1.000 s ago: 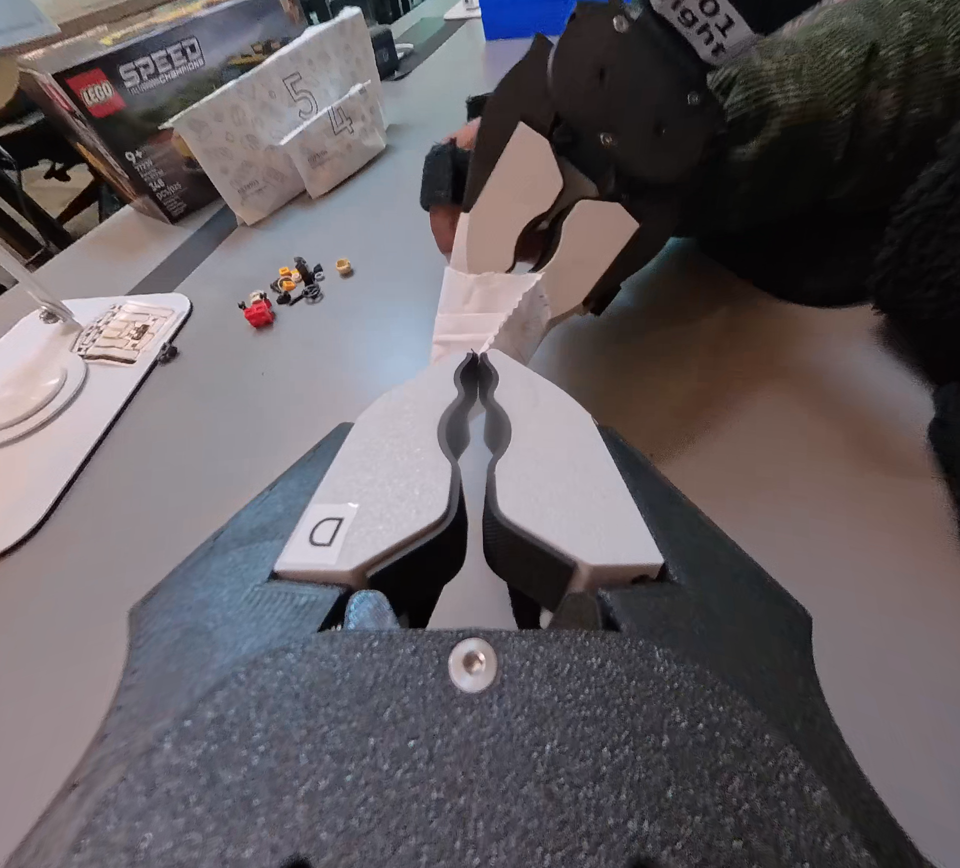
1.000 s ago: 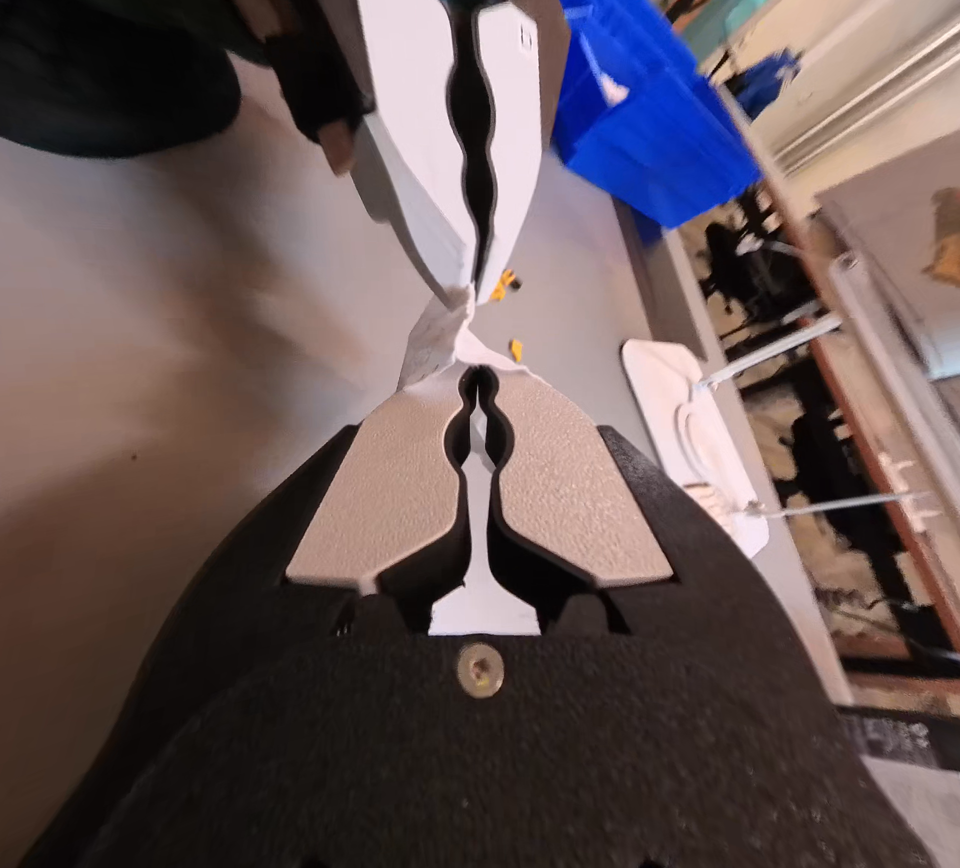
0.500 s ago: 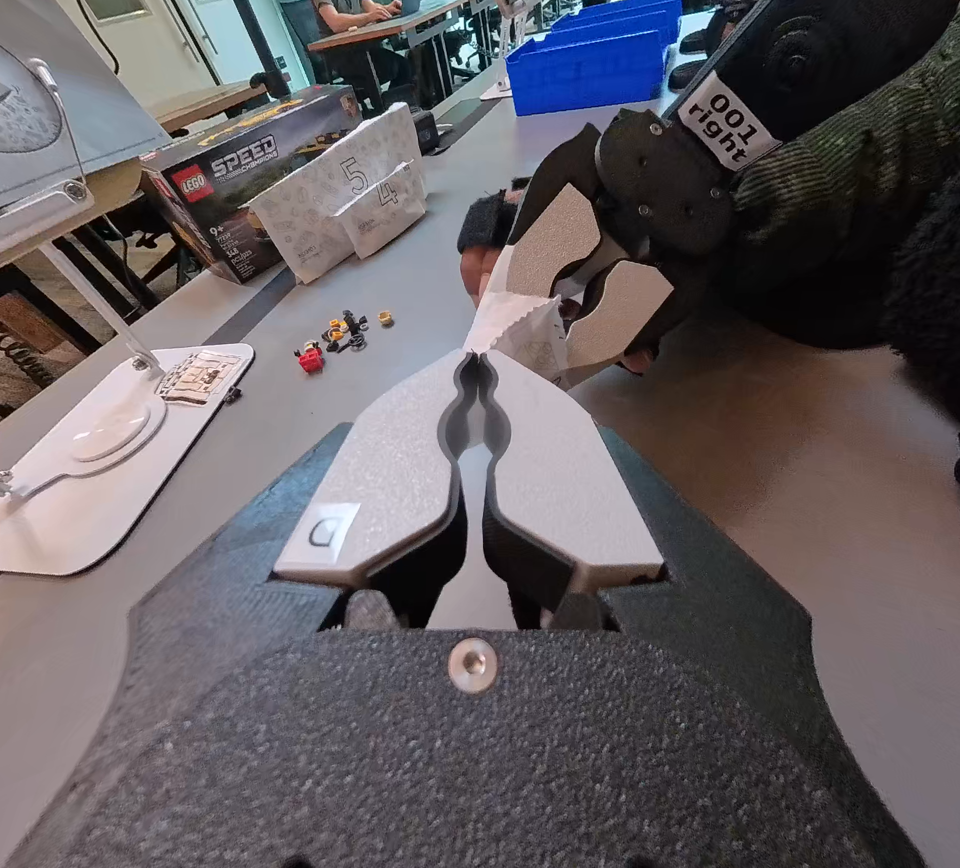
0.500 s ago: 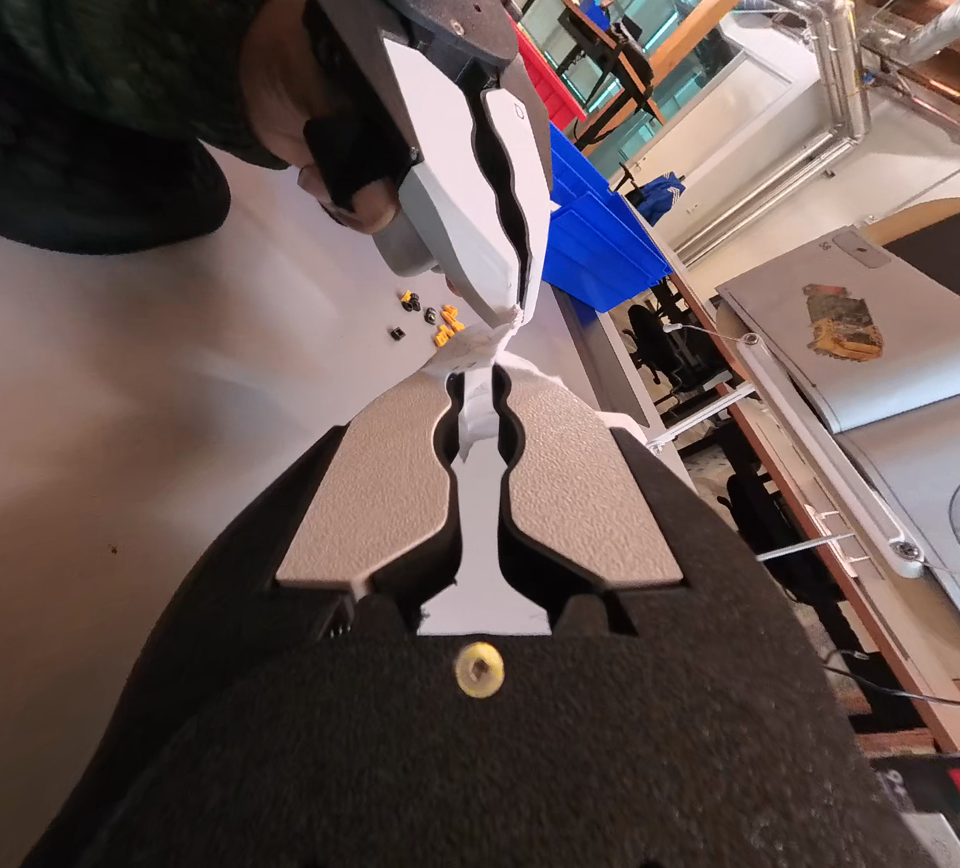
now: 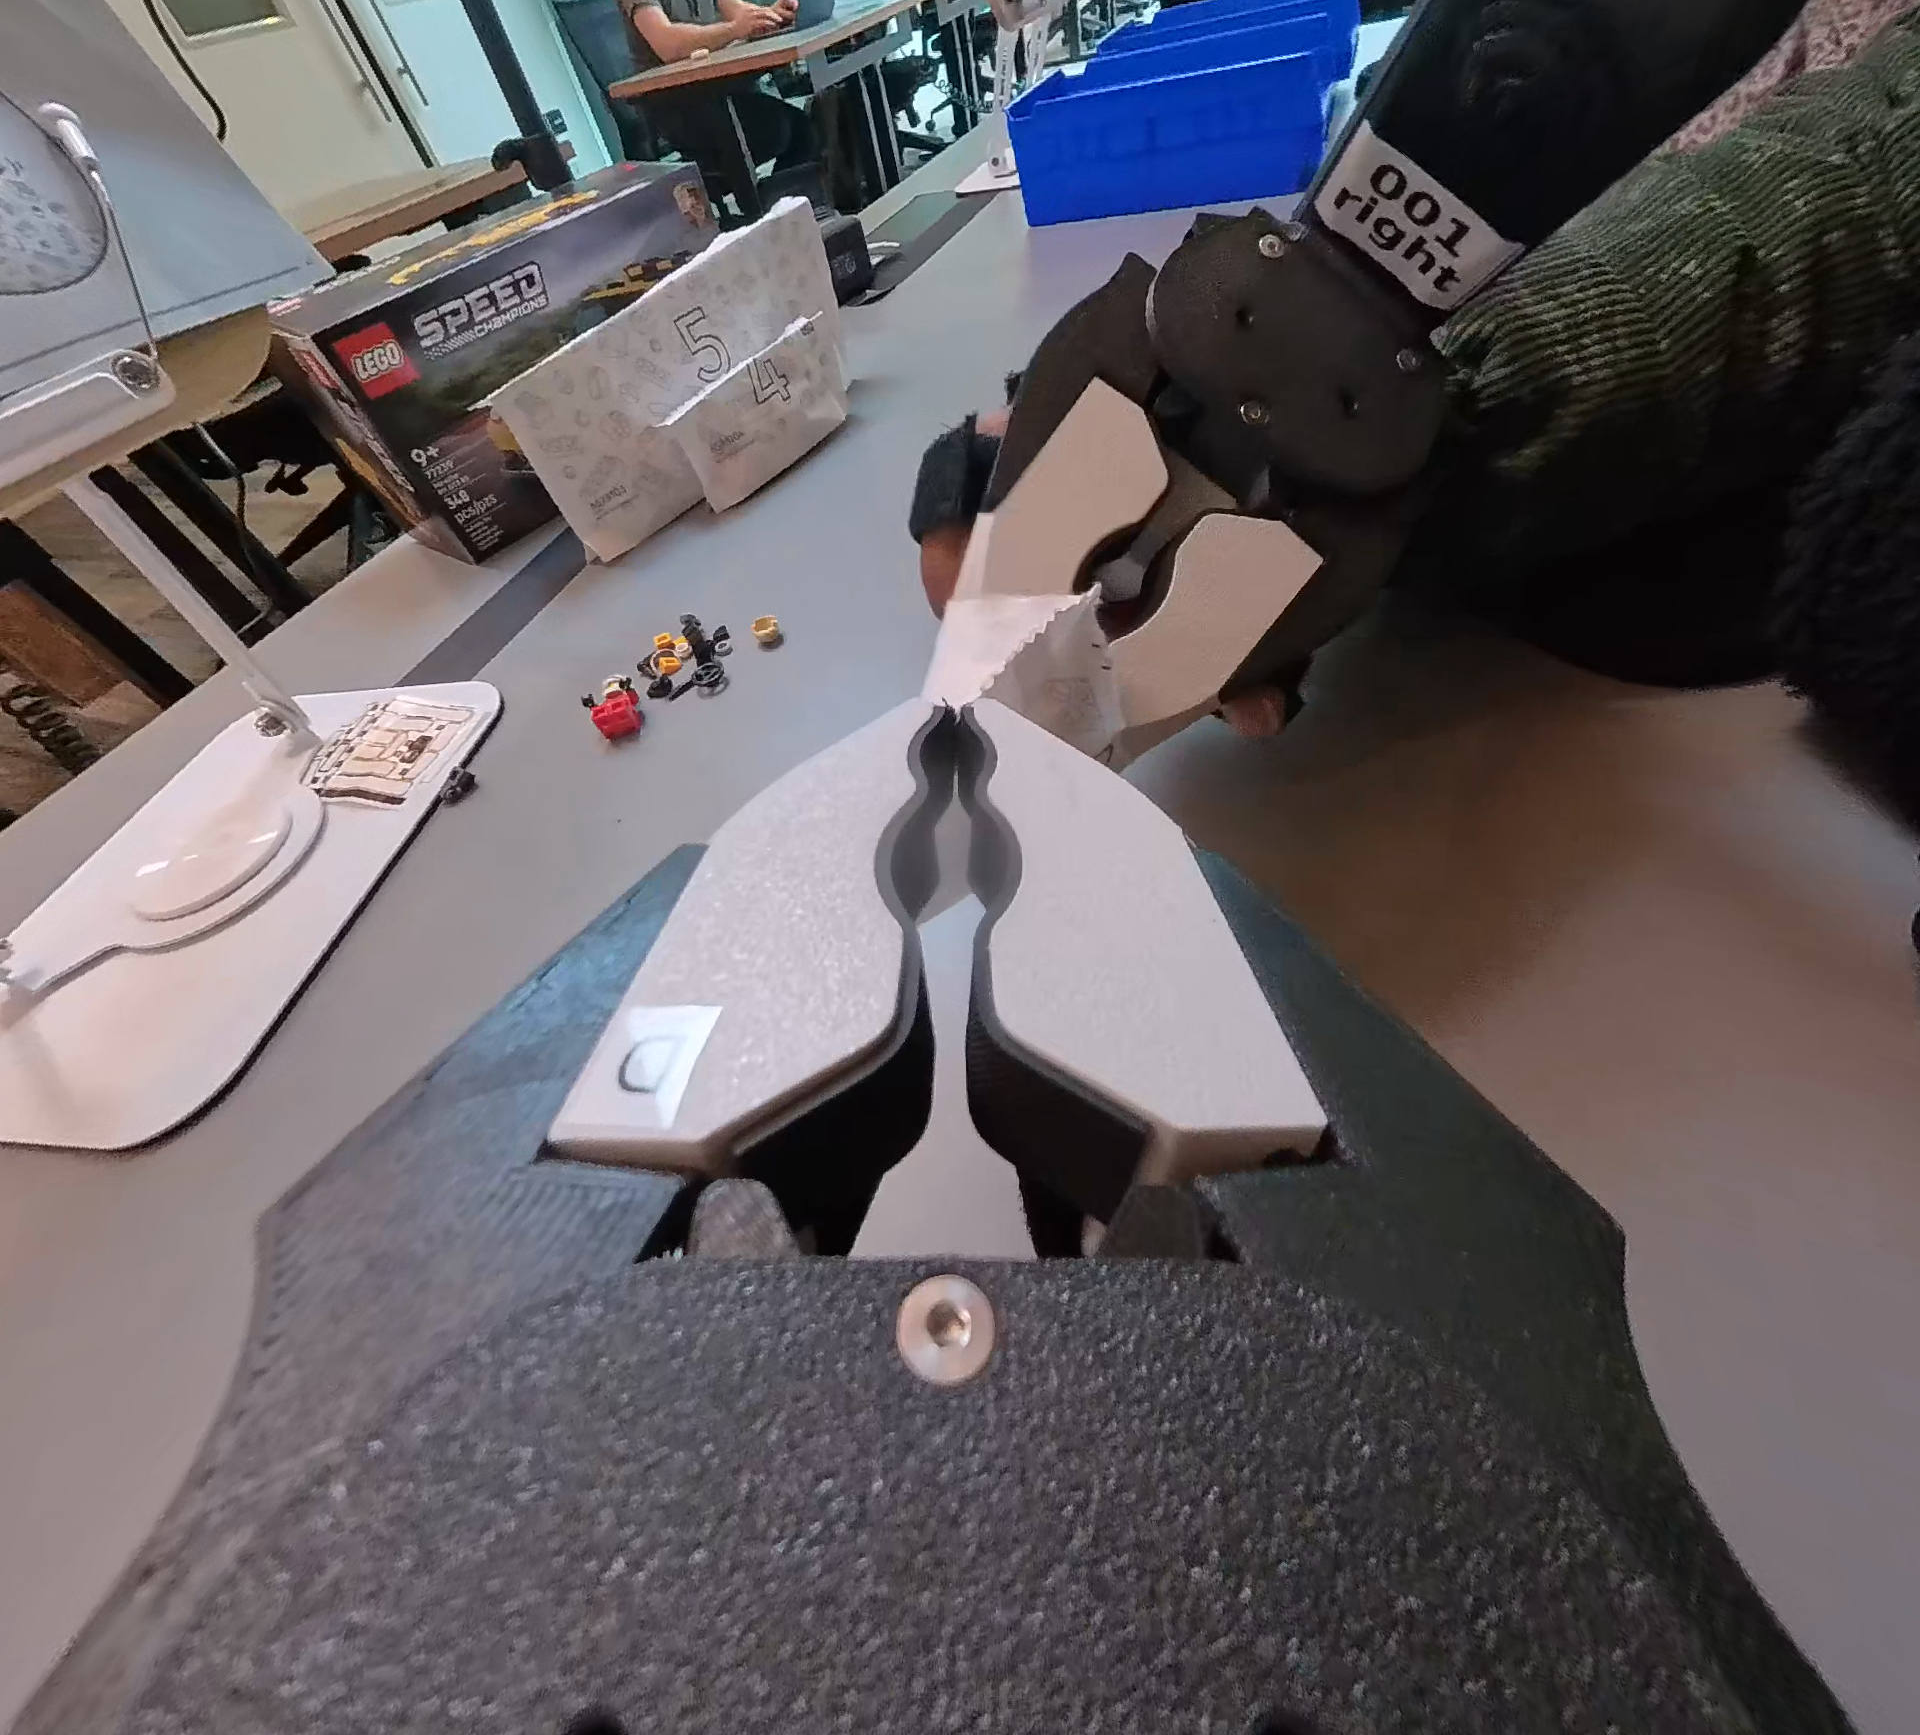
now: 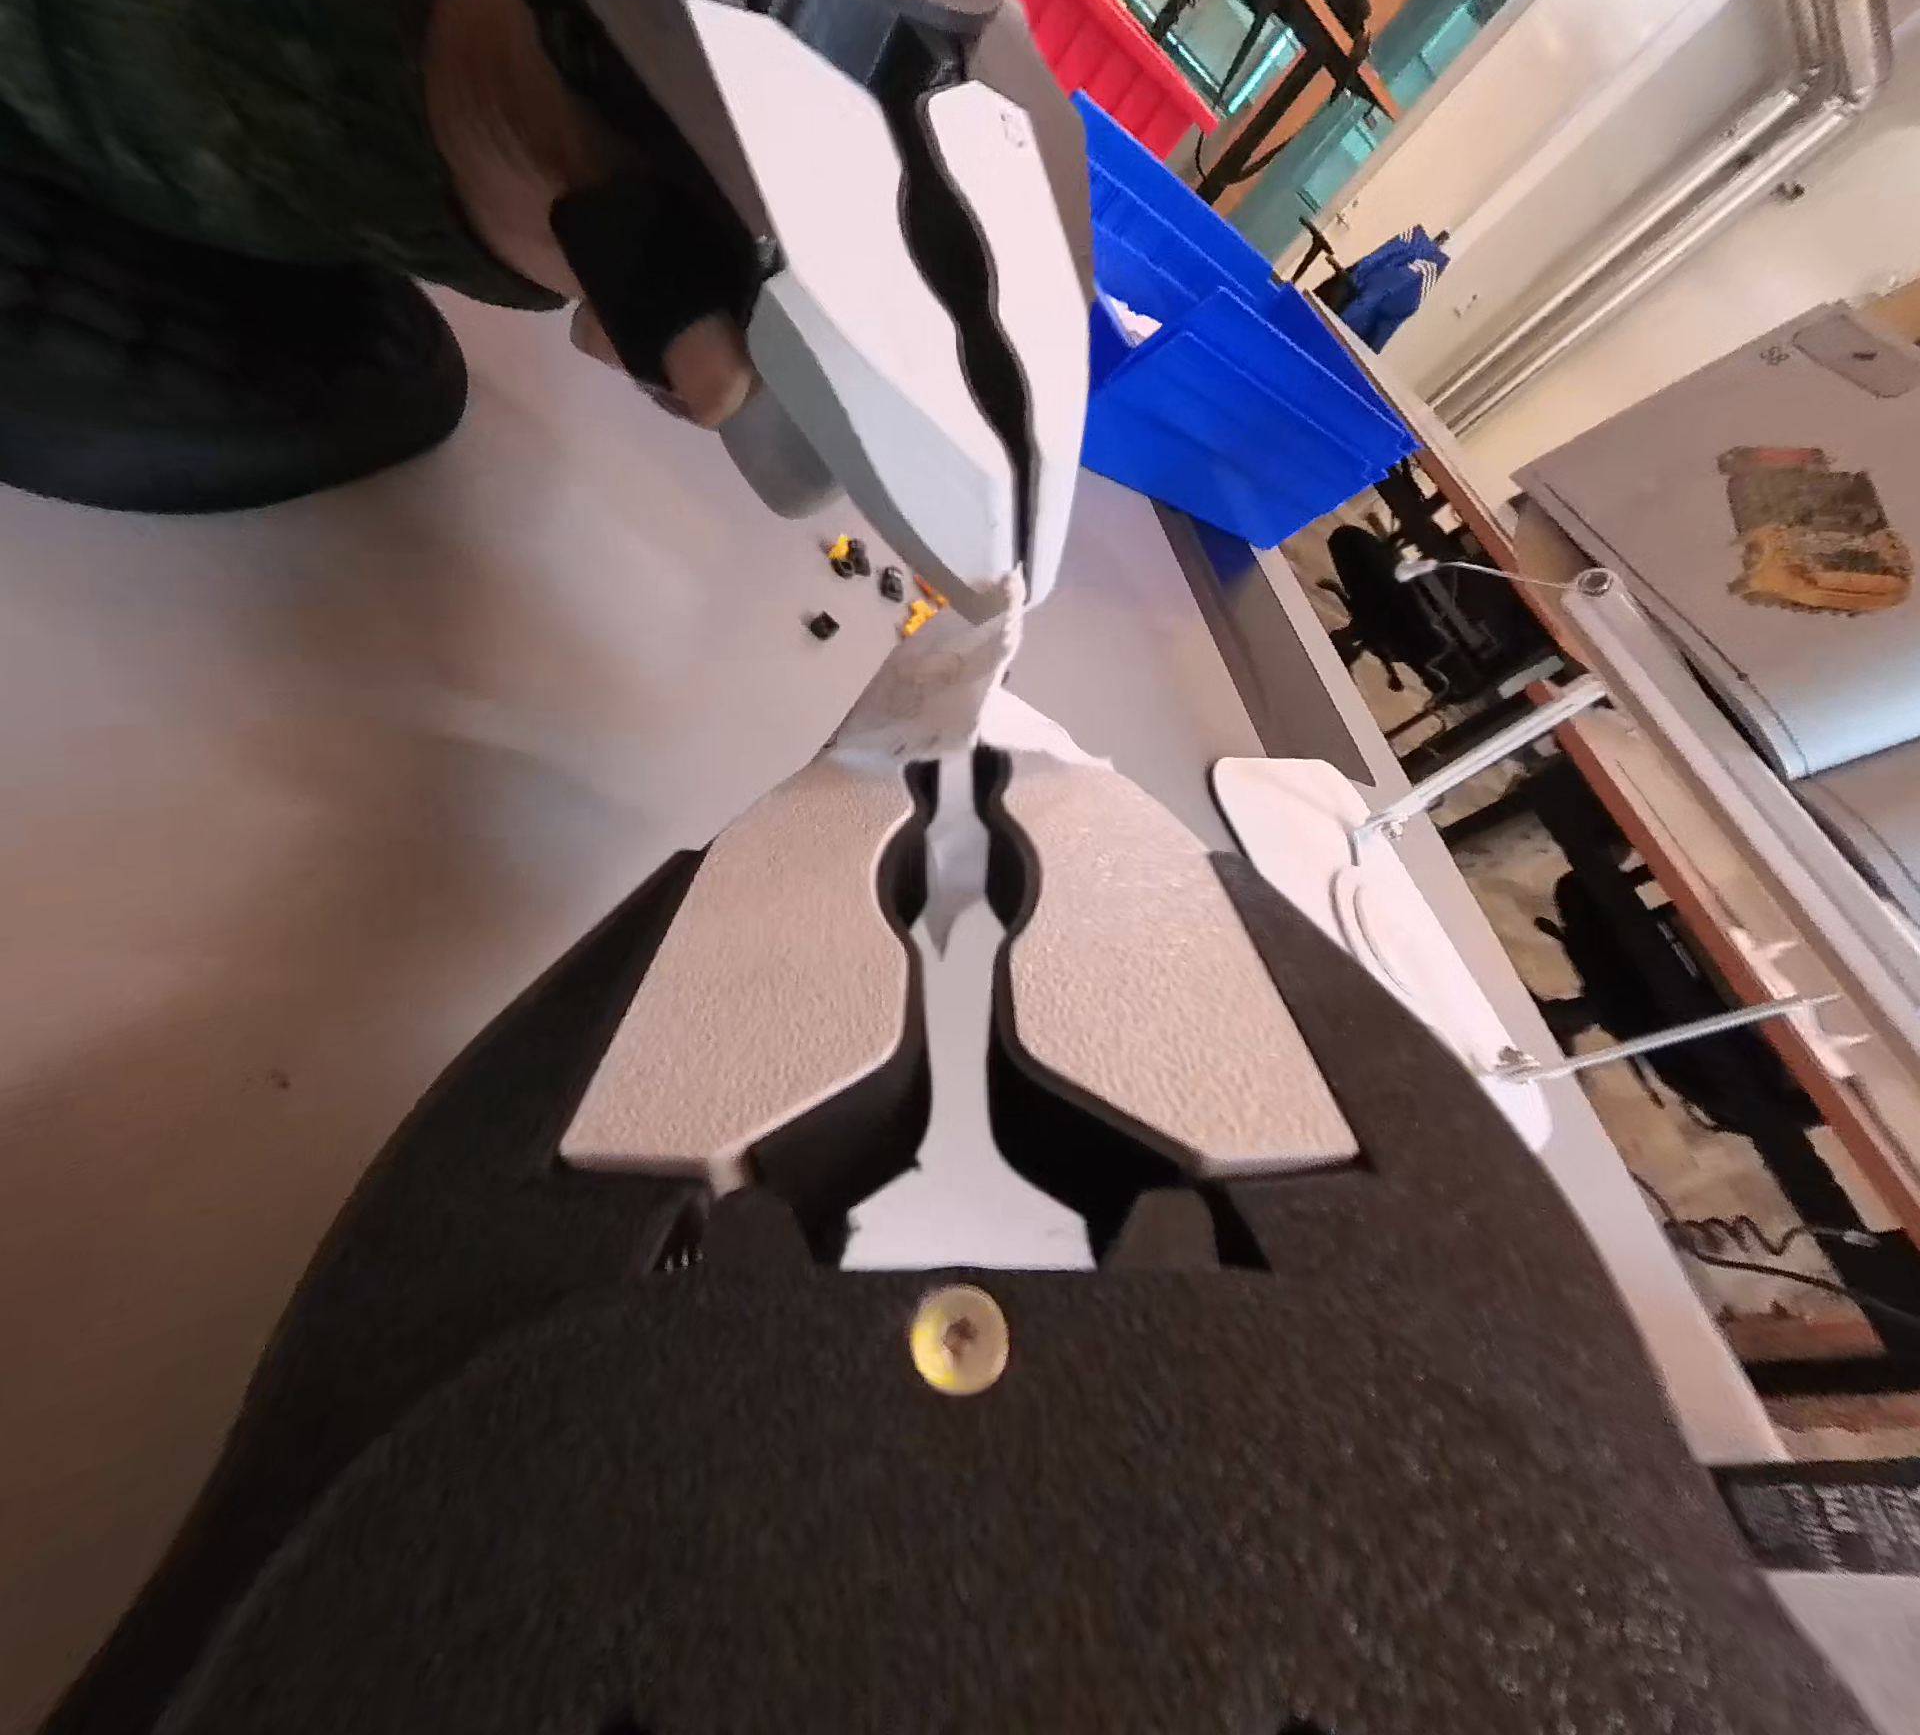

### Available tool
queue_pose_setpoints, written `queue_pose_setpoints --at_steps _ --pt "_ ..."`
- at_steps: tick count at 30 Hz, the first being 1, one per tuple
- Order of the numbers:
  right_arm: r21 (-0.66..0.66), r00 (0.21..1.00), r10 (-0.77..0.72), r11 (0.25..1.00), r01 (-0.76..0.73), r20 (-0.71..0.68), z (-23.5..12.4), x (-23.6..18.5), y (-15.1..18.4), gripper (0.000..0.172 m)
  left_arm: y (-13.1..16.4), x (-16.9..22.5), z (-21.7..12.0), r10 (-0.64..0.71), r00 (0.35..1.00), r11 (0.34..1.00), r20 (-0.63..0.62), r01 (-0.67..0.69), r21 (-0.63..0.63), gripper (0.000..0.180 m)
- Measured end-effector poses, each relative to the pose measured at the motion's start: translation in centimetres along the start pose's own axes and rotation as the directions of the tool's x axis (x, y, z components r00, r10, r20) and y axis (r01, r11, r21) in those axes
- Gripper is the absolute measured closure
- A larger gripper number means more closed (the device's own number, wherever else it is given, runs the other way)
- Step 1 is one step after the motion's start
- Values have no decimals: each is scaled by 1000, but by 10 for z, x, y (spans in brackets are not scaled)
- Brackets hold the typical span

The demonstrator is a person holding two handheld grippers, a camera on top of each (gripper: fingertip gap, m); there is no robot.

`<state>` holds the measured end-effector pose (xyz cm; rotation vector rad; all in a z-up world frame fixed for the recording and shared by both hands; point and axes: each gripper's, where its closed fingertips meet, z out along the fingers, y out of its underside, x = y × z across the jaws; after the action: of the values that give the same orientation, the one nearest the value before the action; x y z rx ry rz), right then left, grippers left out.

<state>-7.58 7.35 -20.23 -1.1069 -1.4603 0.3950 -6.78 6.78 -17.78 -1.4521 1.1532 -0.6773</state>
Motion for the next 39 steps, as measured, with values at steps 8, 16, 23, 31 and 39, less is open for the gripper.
queue_pose_setpoints --at_steps 8,16,23,31,39 --pt "-46 999 8 999 -6 33 -2 -2 5 168 0 1 1 -49 998 999 -27 49 14 180" --pt "-13 994 102 995 -102 42 -7 7 1 144 5 -15 -3 -152 988 988 14 152 23 180" --pt "104 933 344 929 -354 103 -31 36 -4 125 -10 -43 -24 -458 881 845 -119 473 251 180" --pt "129 852 490 848 -515 183 -16 18 -19 150 -17 -46 -26 -526 825 745 -206 564 357 180" --pt "73 820 556 820 -568 134 -22 36 -9 172 -8 -51 -26 -482 869 827 -112 494 268 176"
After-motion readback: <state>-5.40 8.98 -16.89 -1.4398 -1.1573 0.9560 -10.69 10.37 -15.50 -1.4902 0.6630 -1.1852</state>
